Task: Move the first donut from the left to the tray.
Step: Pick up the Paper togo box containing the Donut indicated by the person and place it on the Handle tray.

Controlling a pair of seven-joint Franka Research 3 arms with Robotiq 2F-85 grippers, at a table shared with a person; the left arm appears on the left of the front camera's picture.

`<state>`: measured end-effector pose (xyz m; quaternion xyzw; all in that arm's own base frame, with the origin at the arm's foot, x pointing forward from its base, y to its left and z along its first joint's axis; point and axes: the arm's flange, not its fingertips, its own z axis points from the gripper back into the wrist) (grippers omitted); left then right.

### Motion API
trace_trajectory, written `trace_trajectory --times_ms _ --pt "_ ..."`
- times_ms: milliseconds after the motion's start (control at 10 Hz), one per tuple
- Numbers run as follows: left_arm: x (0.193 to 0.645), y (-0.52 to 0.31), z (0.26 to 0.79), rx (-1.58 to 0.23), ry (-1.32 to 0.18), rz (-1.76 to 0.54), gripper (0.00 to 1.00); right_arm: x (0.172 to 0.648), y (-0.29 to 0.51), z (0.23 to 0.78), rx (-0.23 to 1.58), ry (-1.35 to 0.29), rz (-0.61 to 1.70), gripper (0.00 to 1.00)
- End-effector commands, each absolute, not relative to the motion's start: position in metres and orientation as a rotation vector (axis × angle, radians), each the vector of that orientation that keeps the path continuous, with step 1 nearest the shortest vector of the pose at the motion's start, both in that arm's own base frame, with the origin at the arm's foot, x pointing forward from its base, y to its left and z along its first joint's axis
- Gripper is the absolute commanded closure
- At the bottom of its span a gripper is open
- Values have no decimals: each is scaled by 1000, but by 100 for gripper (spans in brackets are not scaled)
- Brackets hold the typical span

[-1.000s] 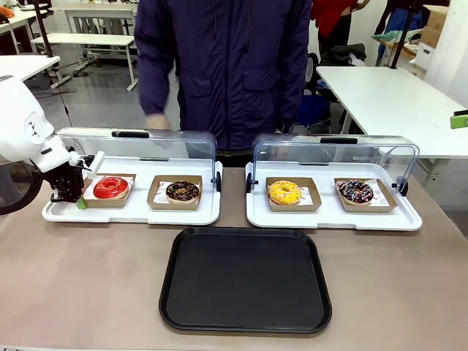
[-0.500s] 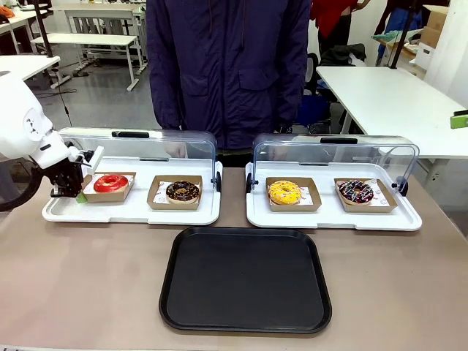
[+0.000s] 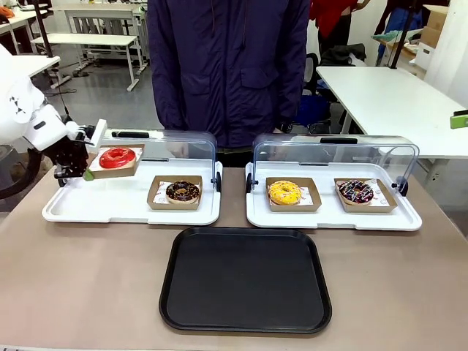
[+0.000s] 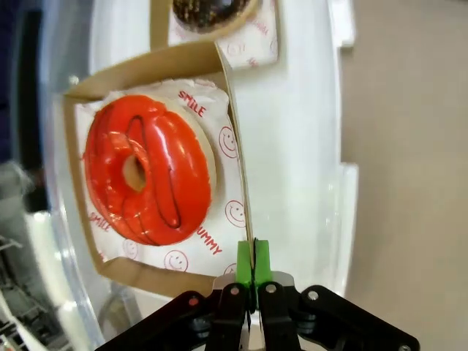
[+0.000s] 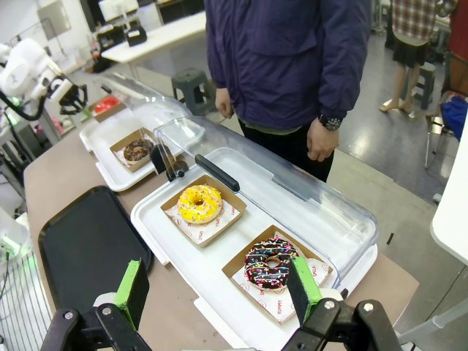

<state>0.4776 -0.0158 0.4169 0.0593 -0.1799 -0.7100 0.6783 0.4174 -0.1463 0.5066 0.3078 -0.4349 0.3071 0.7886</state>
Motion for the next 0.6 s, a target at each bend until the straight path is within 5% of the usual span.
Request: trace_trajectory --times_ms 0,500 --pt "442 -49 424 141 -430 -1608 99 419 -145 507 673 -963 664 0" --pt "342 -155 415 149 -427 -1700 99 419 -145 507 673 -963 664 0"
